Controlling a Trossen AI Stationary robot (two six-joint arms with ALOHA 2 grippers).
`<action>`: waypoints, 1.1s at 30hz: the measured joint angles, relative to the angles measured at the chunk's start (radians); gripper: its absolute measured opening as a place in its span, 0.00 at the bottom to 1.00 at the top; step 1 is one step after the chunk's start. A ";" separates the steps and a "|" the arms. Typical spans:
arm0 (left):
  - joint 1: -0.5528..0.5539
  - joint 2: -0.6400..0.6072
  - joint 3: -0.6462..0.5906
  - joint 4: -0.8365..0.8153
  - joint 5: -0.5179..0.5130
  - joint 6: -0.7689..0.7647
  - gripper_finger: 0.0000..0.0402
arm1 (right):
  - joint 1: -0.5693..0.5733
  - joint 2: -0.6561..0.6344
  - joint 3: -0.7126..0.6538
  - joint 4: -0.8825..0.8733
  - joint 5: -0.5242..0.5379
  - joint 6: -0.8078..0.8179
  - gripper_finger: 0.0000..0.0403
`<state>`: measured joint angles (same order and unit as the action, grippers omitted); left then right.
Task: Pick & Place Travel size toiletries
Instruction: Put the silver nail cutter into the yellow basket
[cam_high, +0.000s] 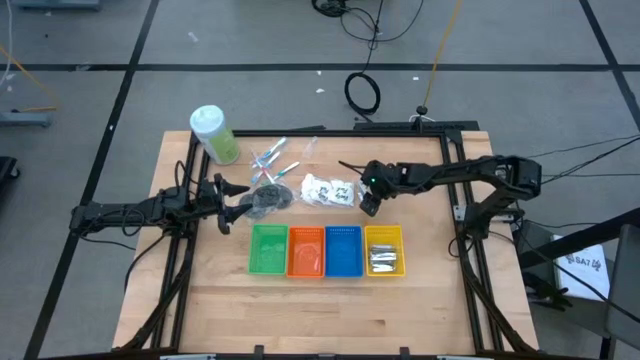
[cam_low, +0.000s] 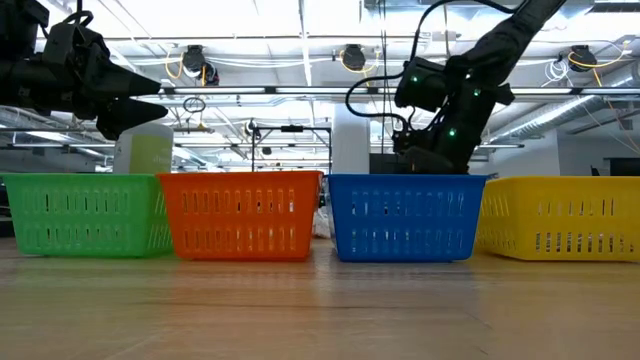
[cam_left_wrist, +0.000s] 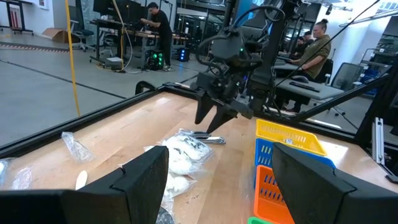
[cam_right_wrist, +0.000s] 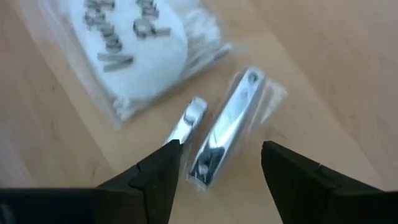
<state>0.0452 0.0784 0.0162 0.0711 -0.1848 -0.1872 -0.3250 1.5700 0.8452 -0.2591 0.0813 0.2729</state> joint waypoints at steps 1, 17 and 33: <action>0.000 0.000 0.000 0.000 0.000 0.000 0.70 | -0.002 0.000 0.000 0.002 0.001 0.000 0.53; 0.000 0.000 0.000 0.000 0.000 0.000 0.70 | -0.001 0.000 -0.038 0.017 0.022 0.012 0.53; 0.000 0.000 0.000 0.000 0.000 0.000 0.70 | -0.010 -0.012 -0.042 -0.060 0.151 -0.080 0.53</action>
<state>0.0452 0.0783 0.0162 0.0715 -0.1848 -0.1871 -0.3346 1.5583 0.8032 -0.3189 0.2320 0.1932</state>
